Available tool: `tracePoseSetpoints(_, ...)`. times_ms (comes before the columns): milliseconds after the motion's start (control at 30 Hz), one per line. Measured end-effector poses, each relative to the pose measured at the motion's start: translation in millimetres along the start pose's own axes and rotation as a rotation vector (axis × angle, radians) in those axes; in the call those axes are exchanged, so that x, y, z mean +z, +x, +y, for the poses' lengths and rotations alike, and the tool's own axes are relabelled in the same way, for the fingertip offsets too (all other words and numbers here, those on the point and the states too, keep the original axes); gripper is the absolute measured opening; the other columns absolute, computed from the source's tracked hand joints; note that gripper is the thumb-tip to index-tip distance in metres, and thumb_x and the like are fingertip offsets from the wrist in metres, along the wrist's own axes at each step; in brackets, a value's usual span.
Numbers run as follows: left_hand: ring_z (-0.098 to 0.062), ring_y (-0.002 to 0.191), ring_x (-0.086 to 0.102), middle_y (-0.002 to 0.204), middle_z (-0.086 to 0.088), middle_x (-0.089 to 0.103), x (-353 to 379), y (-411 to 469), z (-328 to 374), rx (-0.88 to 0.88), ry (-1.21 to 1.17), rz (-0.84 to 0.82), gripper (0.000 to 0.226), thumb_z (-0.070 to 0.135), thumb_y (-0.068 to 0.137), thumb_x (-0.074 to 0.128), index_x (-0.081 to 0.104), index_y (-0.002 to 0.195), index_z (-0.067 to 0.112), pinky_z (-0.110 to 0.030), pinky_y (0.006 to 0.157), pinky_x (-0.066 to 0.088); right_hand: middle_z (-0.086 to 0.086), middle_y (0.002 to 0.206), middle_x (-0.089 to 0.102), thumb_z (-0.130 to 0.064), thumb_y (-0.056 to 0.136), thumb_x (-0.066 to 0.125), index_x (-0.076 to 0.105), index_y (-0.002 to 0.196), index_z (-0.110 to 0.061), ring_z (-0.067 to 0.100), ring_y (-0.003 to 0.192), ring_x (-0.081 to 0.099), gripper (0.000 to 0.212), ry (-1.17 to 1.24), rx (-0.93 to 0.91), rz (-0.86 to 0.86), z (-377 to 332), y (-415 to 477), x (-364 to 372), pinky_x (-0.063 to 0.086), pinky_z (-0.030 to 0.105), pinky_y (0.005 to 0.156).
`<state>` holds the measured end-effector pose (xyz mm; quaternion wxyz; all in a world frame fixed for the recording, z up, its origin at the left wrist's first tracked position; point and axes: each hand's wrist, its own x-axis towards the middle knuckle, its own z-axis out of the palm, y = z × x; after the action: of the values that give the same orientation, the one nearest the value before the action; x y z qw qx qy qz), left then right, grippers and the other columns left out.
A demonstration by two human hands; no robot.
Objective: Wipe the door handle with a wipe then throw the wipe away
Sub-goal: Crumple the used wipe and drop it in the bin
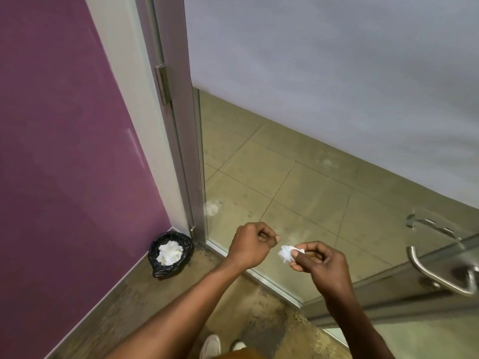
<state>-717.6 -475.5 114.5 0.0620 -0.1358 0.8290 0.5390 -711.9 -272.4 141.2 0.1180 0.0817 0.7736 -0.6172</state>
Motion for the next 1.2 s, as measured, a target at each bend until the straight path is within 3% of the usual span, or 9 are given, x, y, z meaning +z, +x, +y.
tracePoseSetpoints(67,0.000,0.080,0.077,0.087,0.008,0.082,-2.1,-9.2,-7.6,-0.077,-0.145,0.038,0.015,0.034,0.097,0.085,0.085,0.099,0.019,-0.021,0.080,0.060,0.015,0.084,0.084,-0.015,0.085,0.088,0.076,0.097,-0.007,0.033,0.077,0.083,0.018,0.045,0.029,-0.056,-3.5,5.0,10.3,0.064,0.039,0.082)
tracePoseSetpoints(167,-0.025,0.089,0.085,0.089,-0.002,0.086,-7.5,-21.3,-13.8,-0.152,-0.383,0.063,0.022,0.036,0.099,0.084,0.084,0.098,0.014,-0.038,0.085,0.065,0.017,0.082,0.083,-0.019,0.086,0.087,0.074,0.100,-0.005,0.032,0.074,0.082,0.024,0.074,0.039,-0.144,-9.7,15.1,23.5,0.065,0.031,0.068)
tracePoseSetpoints(333,-0.021,0.081,0.084,0.087,-0.002,0.085,-18.8,-41.9,-23.1,-0.196,-0.614,0.118,0.038,0.045,0.092,0.090,0.085,0.103,0.009,-0.031,0.076,0.065,0.011,0.079,0.080,-0.029,0.084,0.089,0.079,0.092,-0.013,0.013,0.065,0.069,0.021,-0.016,0.003,-0.239,-10.8,26.1,50.7,0.054,0.027,0.060)
tracePoseSetpoints(500,-0.018,0.079,0.080,0.092,-0.018,0.083,-36.9,-54.5,-45.0,-0.247,-0.711,0.247,0.013,0.013,0.087,0.096,0.084,0.092,0.011,-0.034,0.080,0.069,0.014,0.075,0.078,-0.025,0.089,0.085,0.081,0.093,-0.008,0.017,0.064,0.066,0.018,0.103,0.047,-0.400,-7.5,29.7,85.8,0.059,0.022,0.063)
tracePoseSetpoints(767,-0.012,0.066,0.080,0.078,-0.008,0.082,-88.2,-63.2,-77.8,-0.354,-0.775,0.487,0.014,-0.001,0.088,0.091,0.081,0.098,-0.001,-0.020,0.062,0.063,0.016,0.075,0.076,-0.021,0.096,0.078,0.083,0.096,-0.005,0.022,0.067,0.065,0.016,0.133,0.097,-0.548,-4.5,29.5,157.9,0.059,0.033,0.073)
tracePoseSetpoints(833,-0.012,0.065,0.080,0.075,-0.004,0.083,-102.9,-64.8,-87.3,-0.363,-0.766,0.514,0.013,-0.002,0.087,0.091,0.082,0.093,0.003,-0.020,0.061,0.063,0.019,0.075,0.073,-0.020,0.096,0.078,0.083,0.097,-0.005,0.026,0.069,0.062,0.016,0.121,0.098,-0.583,-6.9,29.0,176.1,0.058,0.036,0.074)
tracePoseSetpoints(933,-0.012,0.064,0.080,0.074,-0.004,0.084,-129.7,-65.0,-104.3,-0.379,-0.749,0.532,0.015,-0.001,0.087,0.092,0.081,0.087,0.009,-0.022,0.062,0.064,0.018,0.075,0.075,-0.012,0.093,0.080,0.081,0.101,-0.006,0.030,0.070,0.063,0.011,0.094,0.074,-0.599,-15.3,26.9,208.1,0.059,0.036,0.070)
tracePoseSetpoints(1033,-0.014,0.063,0.079,0.077,-0.007,0.085,-157.3,-61.7,-123.3,-0.395,-0.705,0.545,0.014,0.002,0.087,0.093,0.082,0.088,0.011,-0.028,0.065,0.066,0.015,0.092,0.083,-0.005,0.089,0.082,0.077,0.113,-0.007,0.032,0.078,0.078,0.024,0.042,0.016,-0.600,-23.8,21.6,240.8,0.065,0.040,0.074)
tracePoseSetpoints(1200,-0.023,0.074,0.084,0.082,-0.010,0.087,-205.1,-54.1,-150.4,-0.403,-0.674,0.540,0.012,0.003,0.088,0.092,0.083,0.092,0.010,-0.031,0.067,0.067,0.009,0.095,0.084,-0.003,0.087,0.082,0.079,0.113,-0.009,0.025,0.083,0.081,0.027,-0.042,-0.077,-0.590,-28.7,20.3,293.9,0.067,0.036,0.074)
